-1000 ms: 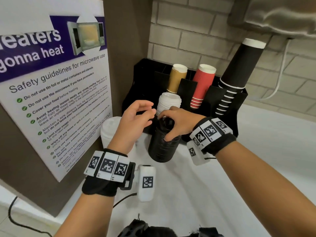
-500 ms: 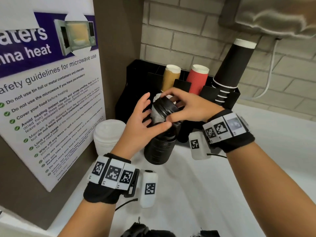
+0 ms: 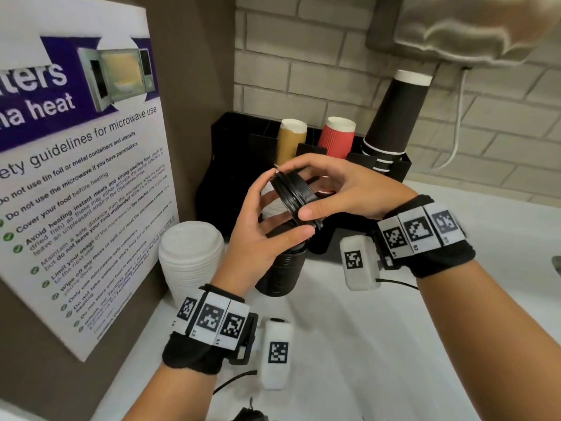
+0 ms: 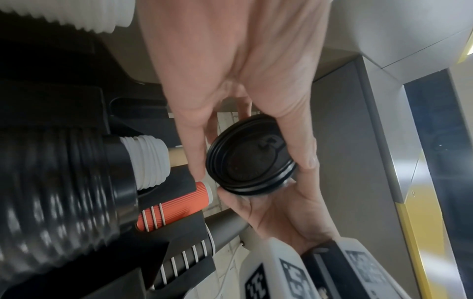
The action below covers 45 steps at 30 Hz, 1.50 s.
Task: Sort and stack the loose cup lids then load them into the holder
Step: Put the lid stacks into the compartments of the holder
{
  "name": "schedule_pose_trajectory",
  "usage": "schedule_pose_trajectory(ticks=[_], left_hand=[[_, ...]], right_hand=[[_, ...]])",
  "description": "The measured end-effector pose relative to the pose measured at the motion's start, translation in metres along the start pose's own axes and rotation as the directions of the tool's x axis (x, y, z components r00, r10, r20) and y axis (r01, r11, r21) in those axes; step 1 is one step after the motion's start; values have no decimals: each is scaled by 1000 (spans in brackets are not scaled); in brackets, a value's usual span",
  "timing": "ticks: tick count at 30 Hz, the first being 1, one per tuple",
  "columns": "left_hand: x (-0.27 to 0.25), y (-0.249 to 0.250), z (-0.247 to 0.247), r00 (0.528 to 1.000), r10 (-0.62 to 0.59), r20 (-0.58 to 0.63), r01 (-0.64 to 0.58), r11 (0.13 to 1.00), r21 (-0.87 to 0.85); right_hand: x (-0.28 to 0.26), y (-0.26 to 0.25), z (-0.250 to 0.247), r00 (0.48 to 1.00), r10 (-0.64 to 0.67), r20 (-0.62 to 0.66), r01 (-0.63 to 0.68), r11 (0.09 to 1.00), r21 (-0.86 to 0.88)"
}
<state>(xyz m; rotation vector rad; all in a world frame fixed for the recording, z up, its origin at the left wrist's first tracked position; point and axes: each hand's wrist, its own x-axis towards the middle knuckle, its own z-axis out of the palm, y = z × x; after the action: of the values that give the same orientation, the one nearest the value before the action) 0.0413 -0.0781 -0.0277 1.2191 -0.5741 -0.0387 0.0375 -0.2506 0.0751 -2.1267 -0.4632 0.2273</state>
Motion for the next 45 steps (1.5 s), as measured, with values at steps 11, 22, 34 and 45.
schedule_pose_trajectory(ticks=[11,22,34,45], left_hand=[[-3,-2,8,1000,-20,-24,21,1000,24],[2,-1,-4,986,-45,-163,60,994,87],[3,-2,-7,982,-88,-165,112,983,146],[4,2,-6,982,-77,-172,102,985,138]], right_hand=[[-8,2,4,996,-35,-77,27,994,-102],[1,61,-31,885,7,-466,-147,953,-265],[48,111,-5,918,277,-283,-394,578,-714],[54,132,22,874,442,-204,-353,287,-891]])
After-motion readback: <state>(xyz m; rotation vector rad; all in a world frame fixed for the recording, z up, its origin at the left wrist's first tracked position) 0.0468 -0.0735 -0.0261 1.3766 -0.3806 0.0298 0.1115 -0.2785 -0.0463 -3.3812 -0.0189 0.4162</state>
